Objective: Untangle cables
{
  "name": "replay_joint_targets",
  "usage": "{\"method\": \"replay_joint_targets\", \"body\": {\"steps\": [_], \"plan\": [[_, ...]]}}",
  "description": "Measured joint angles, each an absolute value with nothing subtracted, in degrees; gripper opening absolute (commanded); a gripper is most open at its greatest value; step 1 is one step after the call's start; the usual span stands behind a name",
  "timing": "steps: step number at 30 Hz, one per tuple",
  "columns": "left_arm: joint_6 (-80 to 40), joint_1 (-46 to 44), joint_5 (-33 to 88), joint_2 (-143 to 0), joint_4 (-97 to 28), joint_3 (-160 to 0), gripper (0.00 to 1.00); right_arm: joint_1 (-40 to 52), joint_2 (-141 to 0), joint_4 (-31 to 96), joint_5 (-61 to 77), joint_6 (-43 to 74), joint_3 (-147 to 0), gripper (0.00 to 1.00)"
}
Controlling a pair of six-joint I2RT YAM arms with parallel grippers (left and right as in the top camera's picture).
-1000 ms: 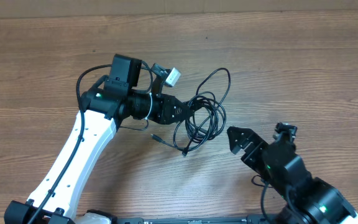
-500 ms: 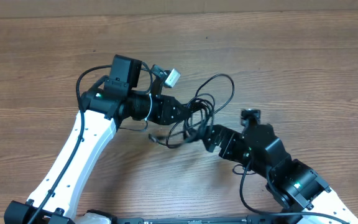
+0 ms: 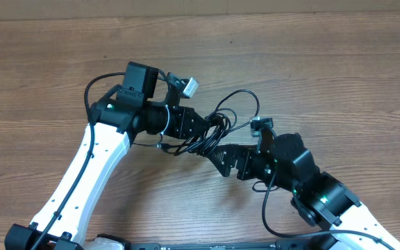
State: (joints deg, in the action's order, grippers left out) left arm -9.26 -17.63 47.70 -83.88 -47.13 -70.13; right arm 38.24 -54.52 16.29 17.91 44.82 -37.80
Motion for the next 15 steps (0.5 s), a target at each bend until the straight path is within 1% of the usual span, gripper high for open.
{"method": "replay_joint_targets", "body": {"steps": [3,5,7,9,11,15], "plan": [[-9.26,-17.80,47.27,-83.88,-47.13,-70.13,0.04,38.24,-55.77,15.05,18.24,45.19,-37.80,0.88],[-9.28,-18.28,47.22,-83.88,-47.13,-70.13,0.04,38.24,-56.29,14.66,18.24,45.21,-37.80,0.85],[-9.28,-18.79,47.24,-83.88,-47.13,-70.13,0.04,38.24,-56.49,14.31,18.17,45.36,-37.80,0.84],[-9.28,-18.79,47.29,-83.88,-47.20,-70.13,0.04,38.24,-56.53,13.19,18.04,45.34,-37.80,0.79],[-9.28,-18.76,47.29,-83.88,-47.42,-70.13,0.04,38.24,-56.53,12.08,18.02,45.32,-37.80,0.62],[-9.28,-18.76,47.22,-83.88,-47.88,-70.13,0.04,38.24,-56.53,11.97,17.98,45.30,-37.80,0.38]]}}
